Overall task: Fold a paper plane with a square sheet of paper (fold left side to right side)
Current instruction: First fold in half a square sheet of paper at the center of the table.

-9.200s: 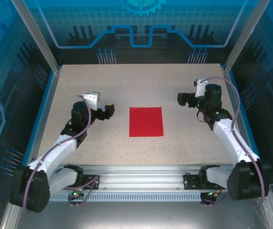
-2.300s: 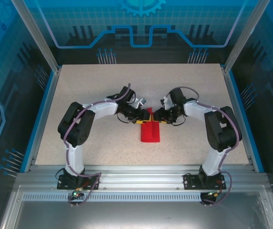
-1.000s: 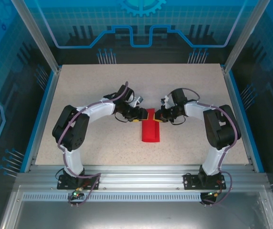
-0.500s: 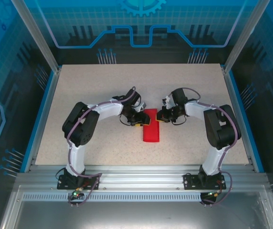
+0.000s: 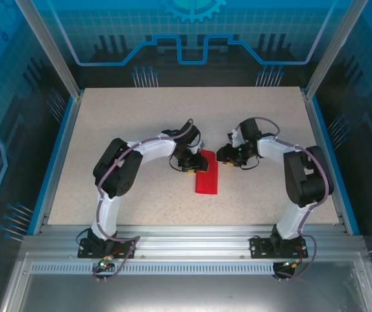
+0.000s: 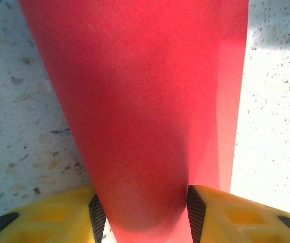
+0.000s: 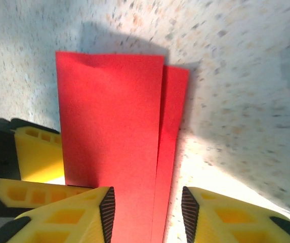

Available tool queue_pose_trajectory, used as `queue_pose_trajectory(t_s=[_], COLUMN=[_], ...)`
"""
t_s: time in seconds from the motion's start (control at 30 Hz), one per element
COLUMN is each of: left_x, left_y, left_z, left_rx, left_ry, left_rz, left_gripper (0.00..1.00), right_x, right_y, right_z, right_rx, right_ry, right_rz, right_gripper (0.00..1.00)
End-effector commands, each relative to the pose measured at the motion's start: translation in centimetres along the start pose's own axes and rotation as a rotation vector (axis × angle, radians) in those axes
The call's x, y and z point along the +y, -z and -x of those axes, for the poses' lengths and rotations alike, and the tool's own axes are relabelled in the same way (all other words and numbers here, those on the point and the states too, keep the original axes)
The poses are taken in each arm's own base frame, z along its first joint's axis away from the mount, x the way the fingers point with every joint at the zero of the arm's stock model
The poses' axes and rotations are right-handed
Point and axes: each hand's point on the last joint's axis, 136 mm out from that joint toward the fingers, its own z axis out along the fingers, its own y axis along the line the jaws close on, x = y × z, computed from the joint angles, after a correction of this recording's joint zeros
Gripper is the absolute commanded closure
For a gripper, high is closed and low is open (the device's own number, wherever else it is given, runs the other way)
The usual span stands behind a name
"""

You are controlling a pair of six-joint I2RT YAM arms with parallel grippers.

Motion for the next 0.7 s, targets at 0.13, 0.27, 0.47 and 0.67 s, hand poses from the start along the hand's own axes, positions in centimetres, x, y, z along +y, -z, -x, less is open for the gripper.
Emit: queue_pose_trajectory(t_s=[0.13,0.27,0.47,0.67], left_x=[-0.4,-0.2,-0.4,-0.6], left_y=[-1.1,-1.3,-1.6,-1.7], left_z=[-1.1,-1.3,-1.6,-1.6], left_rx=[0.061,0.077,0.101,0.111], left_ry=[-0.028,-0.044,-0.069,-0.086], left_rz=[0.039,0.056,0.070,0.074], left_gripper=[0.50,0.50,0.49,0.48], right_x=[-3.0,-3.3,-3.2,-3.0], right_y=[2.4,2.5,2.3,2.2], right_z=[-0.8,-1.1,-1.2,-1.2], right_rx=[-0.026,-0.021,-0.016,-0.015], right_ry=[-0.021,-0.021,-0.024,-0.026], right_rz=[-0.091,-0.096,-0.081,-0.072], right_gripper=[0.51,0.51,0.50,0.49])
